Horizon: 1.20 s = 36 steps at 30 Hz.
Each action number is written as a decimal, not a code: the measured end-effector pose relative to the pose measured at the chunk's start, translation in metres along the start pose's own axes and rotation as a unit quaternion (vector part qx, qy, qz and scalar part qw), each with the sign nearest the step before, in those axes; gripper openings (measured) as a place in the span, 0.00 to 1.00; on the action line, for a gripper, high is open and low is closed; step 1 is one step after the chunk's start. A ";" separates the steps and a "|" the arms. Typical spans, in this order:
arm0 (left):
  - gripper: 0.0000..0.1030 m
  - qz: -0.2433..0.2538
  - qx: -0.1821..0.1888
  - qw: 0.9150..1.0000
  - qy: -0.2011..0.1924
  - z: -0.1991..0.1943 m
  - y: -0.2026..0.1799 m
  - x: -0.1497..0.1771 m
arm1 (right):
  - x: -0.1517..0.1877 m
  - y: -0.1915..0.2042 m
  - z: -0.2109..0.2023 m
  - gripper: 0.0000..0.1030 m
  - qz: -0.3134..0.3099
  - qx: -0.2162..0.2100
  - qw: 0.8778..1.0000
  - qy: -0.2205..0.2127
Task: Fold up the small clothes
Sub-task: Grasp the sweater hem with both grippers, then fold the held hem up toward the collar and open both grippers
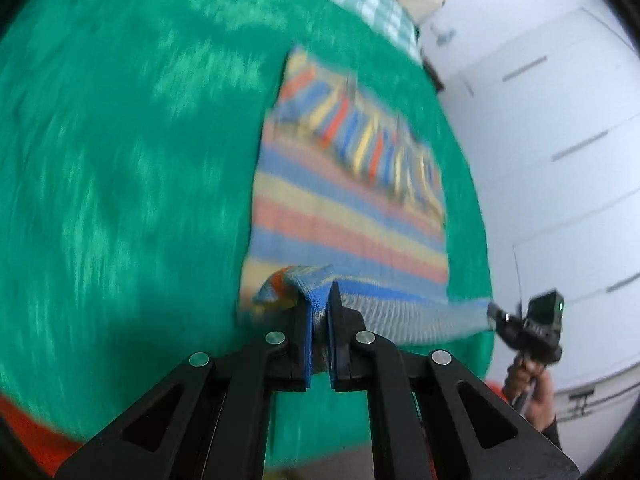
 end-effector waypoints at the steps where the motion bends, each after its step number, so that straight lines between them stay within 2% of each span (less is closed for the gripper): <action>1: 0.03 0.000 0.000 1.000 -0.010 0.009 -0.001 -0.021 | -0.019 0.001 0.006 0.06 0.006 -0.001 1.000 -0.018; 4: 0.03 0.007 -0.016 0.999 -0.026 0.035 -0.004 -0.073 | -0.068 0.000 0.028 0.06 0.019 0.004 0.999 -0.047; 7: 0.03 0.009 -0.028 0.999 -0.033 0.063 -0.011 -0.121 | -0.118 0.000 0.045 0.06 0.029 0.013 0.998 -0.057; 13: 0.03 0.004 -0.041 0.999 -0.028 0.103 -0.009 -0.186 | -0.185 -0.008 0.077 0.06 0.041 0.016 0.997 -0.065; 18: 0.03 -0.008 -0.043 0.999 -0.013 0.138 -0.001 -0.218 | -0.222 -0.025 0.102 0.06 0.052 0.016 0.997 -0.054; 25: 0.06 -0.009 -0.065 0.998 -0.018 0.164 0.013 -0.251 | -0.268 -0.033 0.139 0.06 0.062 0.002 0.997 -0.041; 26: 0.08 -0.010 -0.071 0.997 -0.023 0.167 0.014 -0.259 | -0.275 -0.034 0.145 0.06 0.069 -0.004 0.996 -0.049; 28: 0.23 -0.028 -0.087 0.995 -0.046 0.169 0.019 -0.279 | -0.290 -0.036 0.150 0.11 0.088 -0.034 0.992 -0.083; 29: 0.40 -0.042 -0.082 0.994 -0.059 0.169 0.020 -0.288 | -0.296 -0.039 0.151 0.15 0.102 -0.046 0.988 -0.106; 30: 0.56 -0.059 -0.072 0.993 -0.074 0.165 0.022 -0.296 | -0.300 -0.041 0.149 0.37 0.114 -0.049 0.984 -0.125; 31: 0.60 -0.077 -0.061 0.991 -0.096 0.158 0.023 -0.304 | -0.303 -0.046 0.143 0.56 0.133 -0.046 0.978 -0.155; 33: 0.64 -0.096 -0.051 0.985 -0.136 0.139 0.023 -0.314 | -0.304 -0.052 0.133 0.56 0.152 -0.040 0.969 -0.191; 34: 0.64 -0.094 -0.050 0.984 -0.141 0.134 0.022 -0.316 | -0.305 -0.053 0.127 0.56 0.153 -0.033 0.967 -0.199; 36: 0.64 -0.066 -0.059 0.986 -0.144 0.120 0.018 -0.311 | -0.305 -0.048 0.117 0.56 0.128 -0.011 0.971 -0.201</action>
Point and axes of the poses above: each gripper's, at about its wrist camera, not at the fingertips, and z roughly the way its jaws point, y to its left, x to its underside, the point moved 4 cm from there along z, roughly the way its jaws point, and after that the axes turned 3 degrees about z, right-handed, at the moved point
